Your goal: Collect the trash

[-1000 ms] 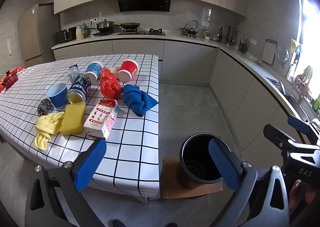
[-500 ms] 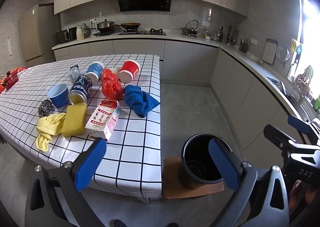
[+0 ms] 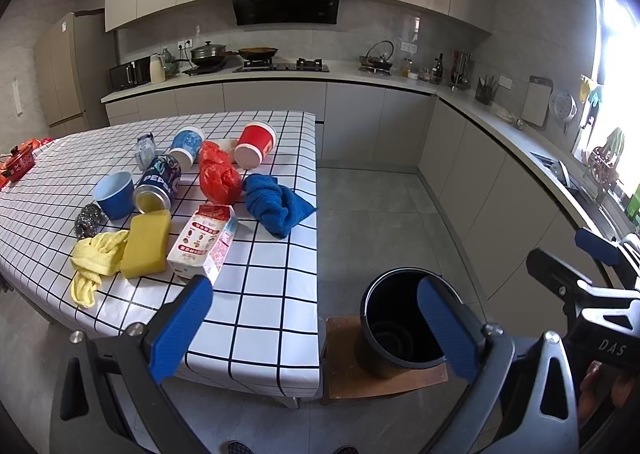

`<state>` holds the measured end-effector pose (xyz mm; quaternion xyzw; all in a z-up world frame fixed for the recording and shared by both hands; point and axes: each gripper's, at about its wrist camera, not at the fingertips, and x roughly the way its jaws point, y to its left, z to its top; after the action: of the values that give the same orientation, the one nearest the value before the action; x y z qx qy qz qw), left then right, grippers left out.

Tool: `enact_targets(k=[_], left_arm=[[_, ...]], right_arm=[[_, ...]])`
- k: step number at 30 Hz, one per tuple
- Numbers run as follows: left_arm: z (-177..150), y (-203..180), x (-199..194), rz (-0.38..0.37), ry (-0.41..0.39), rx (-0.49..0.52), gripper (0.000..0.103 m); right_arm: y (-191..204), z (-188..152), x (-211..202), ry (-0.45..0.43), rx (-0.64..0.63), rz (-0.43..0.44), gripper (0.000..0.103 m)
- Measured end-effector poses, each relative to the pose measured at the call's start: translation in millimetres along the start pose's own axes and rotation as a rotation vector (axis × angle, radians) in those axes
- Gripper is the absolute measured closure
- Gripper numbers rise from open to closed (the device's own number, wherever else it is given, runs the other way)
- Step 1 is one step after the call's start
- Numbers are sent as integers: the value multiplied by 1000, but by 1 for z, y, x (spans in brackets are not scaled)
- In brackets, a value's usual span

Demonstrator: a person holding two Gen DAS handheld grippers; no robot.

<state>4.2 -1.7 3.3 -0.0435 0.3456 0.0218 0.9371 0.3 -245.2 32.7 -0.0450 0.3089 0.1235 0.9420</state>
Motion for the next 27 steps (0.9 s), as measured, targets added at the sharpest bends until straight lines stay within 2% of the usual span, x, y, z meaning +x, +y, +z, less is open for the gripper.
enact_targets(k=[27], left_arm=[[0,-2,0,1,1,2,0]], right_arm=[[0,1,1,0,2,0,0]])
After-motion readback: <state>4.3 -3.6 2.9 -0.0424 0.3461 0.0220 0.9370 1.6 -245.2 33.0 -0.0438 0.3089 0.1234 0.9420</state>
